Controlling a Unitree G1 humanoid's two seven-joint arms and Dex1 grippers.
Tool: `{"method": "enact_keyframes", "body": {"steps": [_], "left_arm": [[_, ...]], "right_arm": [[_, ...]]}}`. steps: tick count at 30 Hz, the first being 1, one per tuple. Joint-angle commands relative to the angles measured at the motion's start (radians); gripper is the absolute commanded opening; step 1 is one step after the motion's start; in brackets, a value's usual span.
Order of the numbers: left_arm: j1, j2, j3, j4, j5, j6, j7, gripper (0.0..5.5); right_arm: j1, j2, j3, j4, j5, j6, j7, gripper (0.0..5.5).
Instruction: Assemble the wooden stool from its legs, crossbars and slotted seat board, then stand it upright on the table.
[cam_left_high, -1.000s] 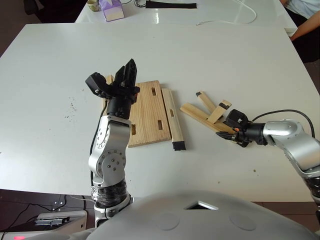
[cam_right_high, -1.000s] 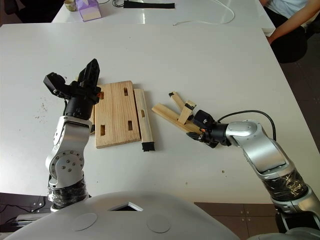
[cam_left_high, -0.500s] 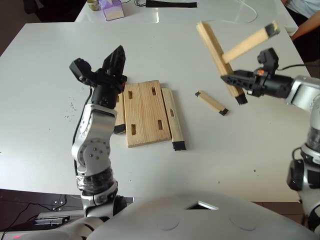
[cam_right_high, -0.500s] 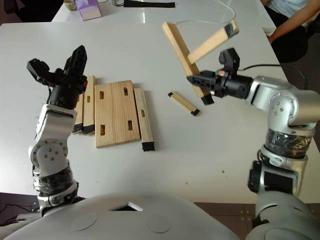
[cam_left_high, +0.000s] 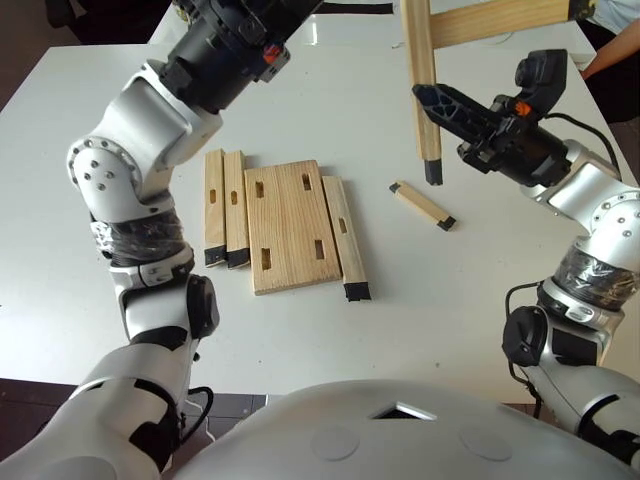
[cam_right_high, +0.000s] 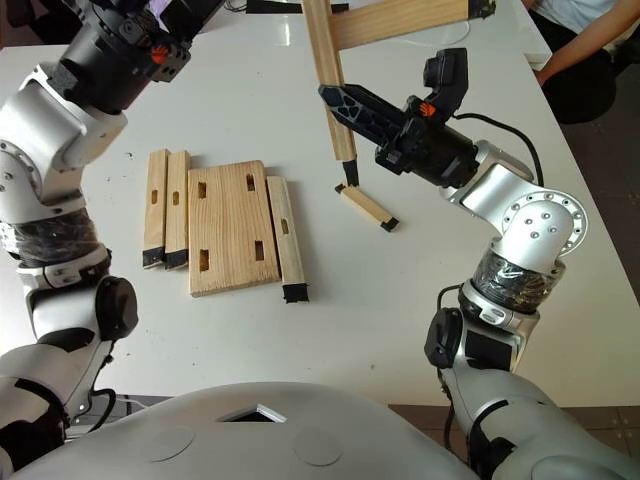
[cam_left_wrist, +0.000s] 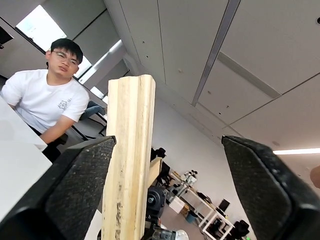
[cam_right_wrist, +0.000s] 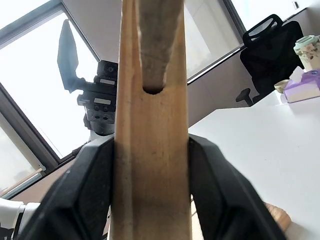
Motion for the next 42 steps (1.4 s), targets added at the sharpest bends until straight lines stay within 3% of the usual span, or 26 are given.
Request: {"method": "enact_keyframes", "body": {"steps": [1,13,21,31,42], "left_arm": [[-0.039,0.059,-0.044,0.023,-0.023,0.074,-0.042,3.91],[0.011,0.096,-0.068,-0.024,0.104,0.098,-0.187,3.91],[0.044,0.098,-0.066,-0.067,0.158,0.087,-0.232,3.91],[0.035,0.132,-0.059,-0.065,0.252,0.095,-0.342,2.24],[0.093,0.178,-0.038,-0.100,0.311,0.097,-0.429,2.07]], "right_arm": [[-0.036,-0.054,0.043,-0.017,0.046,-0.036,0.053,2.07],[-0.004,-0.211,0.246,-0.011,-0.016,-0.096,0.262,2.07],[-0.014,-0.267,0.289,0.033,-0.041,-0.126,0.324,2.07],[0.011,-0.319,0.346,0.023,-0.096,-0.179,0.380,2.07],[0.021,-0.309,0.296,0.031,-0.059,-0.184,0.325,2.07]]}}
